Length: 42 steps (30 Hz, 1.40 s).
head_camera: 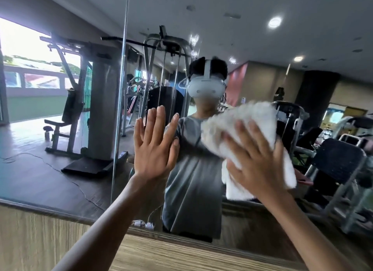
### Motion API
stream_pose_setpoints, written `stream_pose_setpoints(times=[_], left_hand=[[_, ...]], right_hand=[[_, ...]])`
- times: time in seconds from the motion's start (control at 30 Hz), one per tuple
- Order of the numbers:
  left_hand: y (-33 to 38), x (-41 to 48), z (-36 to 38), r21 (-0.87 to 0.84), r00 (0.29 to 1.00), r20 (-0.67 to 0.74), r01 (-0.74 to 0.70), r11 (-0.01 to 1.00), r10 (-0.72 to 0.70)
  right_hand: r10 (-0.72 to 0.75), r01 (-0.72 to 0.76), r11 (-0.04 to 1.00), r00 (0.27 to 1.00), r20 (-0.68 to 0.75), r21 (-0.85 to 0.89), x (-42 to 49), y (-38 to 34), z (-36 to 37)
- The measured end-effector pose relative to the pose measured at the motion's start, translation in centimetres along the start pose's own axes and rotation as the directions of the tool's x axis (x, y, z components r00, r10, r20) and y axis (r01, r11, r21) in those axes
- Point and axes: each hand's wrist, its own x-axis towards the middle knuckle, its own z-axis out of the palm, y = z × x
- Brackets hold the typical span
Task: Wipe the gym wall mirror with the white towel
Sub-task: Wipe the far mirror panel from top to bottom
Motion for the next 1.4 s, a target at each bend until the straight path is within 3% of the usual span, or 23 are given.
stream_pose_setpoints(times=[0.1, 0.17, 0.27, 0.37, 0.43, 0.5, 0.57, 0.63, 0.67, 0.73, 0.8, 0.83, 0.9, 1.0, 1.1, 1.17, 1.23, 1.3, 1.33, 1.4], left_hand=[[0.0, -0.2, 0.0, -0.008, 1.0, -0.003, 0.0, 1.0, 0.0], [-0.2, -0.3, 0.2, -0.01, 1.0, -0.008, -0.004, 1.0, 0.004], [-0.4, -0.2, 0.2, -0.027, 1.0, -0.003, -0.022, 0.999, 0.022], [-0.5, 0.0, -0.5, -0.041, 1.0, 0.0, -0.026, 0.999, 0.026], [-0.9, 0.9, -1.2, -0.035, 1.0, -0.003, -0.014, 0.999, 0.013], [-1.1, 3.8, -1.9, -0.045, 1.0, 0.007, 0.016, 0.999, -0.016], [-1.1, 7.4, -2.4, -0.088, 0.998, -0.015, 0.056, 0.995, -0.057], [-1.2, 10.5, -2.4, -0.096, 0.996, -0.042, 0.077, 0.992, -0.082], [-1.4, 11.4, -2.3, -0.078, 0.997, -0.03, 0.075, 0.994, -0.077], [-1.8, 12.0, -1.9, -0.03, 0.999, 0.01, 0.04, 0.999, -0.04], [-2.0, 11.9, -1.8, -0.019, 0.999, 0.035, 0.02, 1.0, -0.019], [-2.0, 11.9, -1.8, -0.022, 0.999, 0.032, 0.02, 1.0, -0.019], [-1.8, 11.8, -1.7, -0.02, 1.0, 0.008, 0.025, 1.0, -0.024], [-1.9, 11.8, -1.6, -0.012, 1.0, -0.007, 0.017, 1.0, -0.017], [-2.1, 11.9, -1.8, -0.026, 1.0, -0.019, 0.008, 1.0, -0.008], [-1.9, 11.7, -1.8, -0.037, 0.999, -0.034, 0.005, 0.999, -0.007], [-1.9, 11.6, -1.9, -0.038, 0.999, -0.051, -0.006, 0.999, 0.004], [-2.2, 12.2, -2.3, -0.041, 0.998, -0.055, -0.006, 0.999, 0.004], [-2.4, 12.8, -2.7, -0.044, 0.999, -0.055, -0.003, 0.999, 0.001], [-2.7, 14.8, -3.4, -0.035, 0.996, -0.091, -0.004, 0.999, 0.001]], right_hand=[[0.2, -0.199, 0.98, 0.977, -0.073, 0.021, 4.7, -1.0, -0.4], [0.171, -0.166, 0.985, 0.981, -0.091, 0.055, 6.2, -3.1, -0.2], [-0.109, 0.109, 0.994, 0.994, -0.02, 0.012, 4.0, -4.7, 0.4], [-0.362, 0.364, 0.93, 0.931, 0.046, -0.051, 2.7, -0.9, 0.1], [-0.31, 0.312, 0.949, 0.95, 0.036, -0.046, 5.0, 2.8, -0.7], [-0.138, 0.137, 0.99, 0.99, -0.01, -0.042, 9.2, 5.4, -1.9], [0.003, -0.004, 0.999, 1.0, -0.029, -0.034, 12.9, 5.5, -2.8], [0.04, -0.042, 0.999, 0.998, -0.055, -0.034, 14.3, 4.0, -2.8], [-0.005, 0.002, 0.999, 0.999, -0.054, -0.041, 14.1, 3.2, -2.4], [-0.236, 0.233, 0.969, 0.971, -0.035, -0.08, 12.5, 3.1, -1.7], [-0.522, 0.522, 0.847, 0.852, 0.024, -0.101, 11.7, 5.2, -1.8], [-0.592, 0.594, 0.798, 0.804, 0.053, -0.097, 12.3, 6.9, -2.1], [-0.552, 0.557, 0.821, 0.83, 0.074, -0.122, 14.9, 9.9, -3.0], [-0.268, 0.266, 0.957, 0.963, -0.003, -0.117, 19.4, 11.4, -4.6], [-0.099, 0.094, 0.993, 0.991, -0.084, -0.069, 20.2, 7.7, -4.0], [-0.257, 0.253, 0.966, 0.963, -0.076, -0.059, 18.2, 5.4, -2.7], [-0.539, 0.538, 0.841, 0.843, 0.006, -0.061, 16.1, 5.5, -2.7], [-0.652, 0.654, 0.756, 0.755, 0.065, -0.018, 16.1, 8.4, -3.5], [-0.625, 0.627, 0.779, 0.777, 0.071, -0.015, 17.0, 10.0, -4.0], [-0.44, 0.442, 0.895, 0.897, 0.044, -0.051, 20.0, 12.9, -5.1]])
